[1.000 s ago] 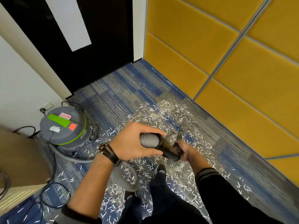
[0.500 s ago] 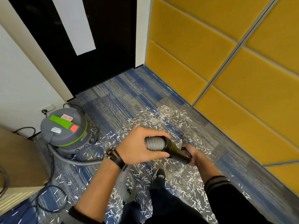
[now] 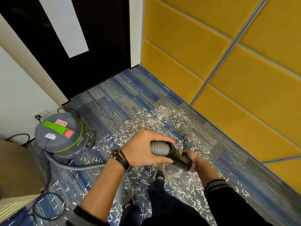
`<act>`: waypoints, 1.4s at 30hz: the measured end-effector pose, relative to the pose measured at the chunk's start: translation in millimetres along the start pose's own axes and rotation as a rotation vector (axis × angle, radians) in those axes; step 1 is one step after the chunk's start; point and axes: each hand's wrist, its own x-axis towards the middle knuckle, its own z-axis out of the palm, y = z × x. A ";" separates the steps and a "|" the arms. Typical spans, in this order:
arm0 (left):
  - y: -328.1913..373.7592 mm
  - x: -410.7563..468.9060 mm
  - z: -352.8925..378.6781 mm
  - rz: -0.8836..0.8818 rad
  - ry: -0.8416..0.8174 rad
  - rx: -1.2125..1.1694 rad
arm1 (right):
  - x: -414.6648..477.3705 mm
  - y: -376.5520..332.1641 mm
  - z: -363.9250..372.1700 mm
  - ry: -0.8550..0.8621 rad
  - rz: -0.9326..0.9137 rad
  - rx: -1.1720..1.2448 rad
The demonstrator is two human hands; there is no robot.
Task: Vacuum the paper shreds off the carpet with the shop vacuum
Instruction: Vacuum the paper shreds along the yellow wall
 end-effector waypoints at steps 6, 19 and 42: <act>-0.6 10.4 -14.2 0.036 0.071 -0.005 | -8.4 -44.1 13.5 -0.058 -0.047 0.136; 4.4 47.3 -32.9 0.078 0.063 -0.028 | -2.8 -46.3 -7.6 -0.023 -0.021 0.187; -7.0 52.5 -18.4 0.010 0.017 -0.012 | -2.4 -53.9 8.6 -0.101 0.019 0.197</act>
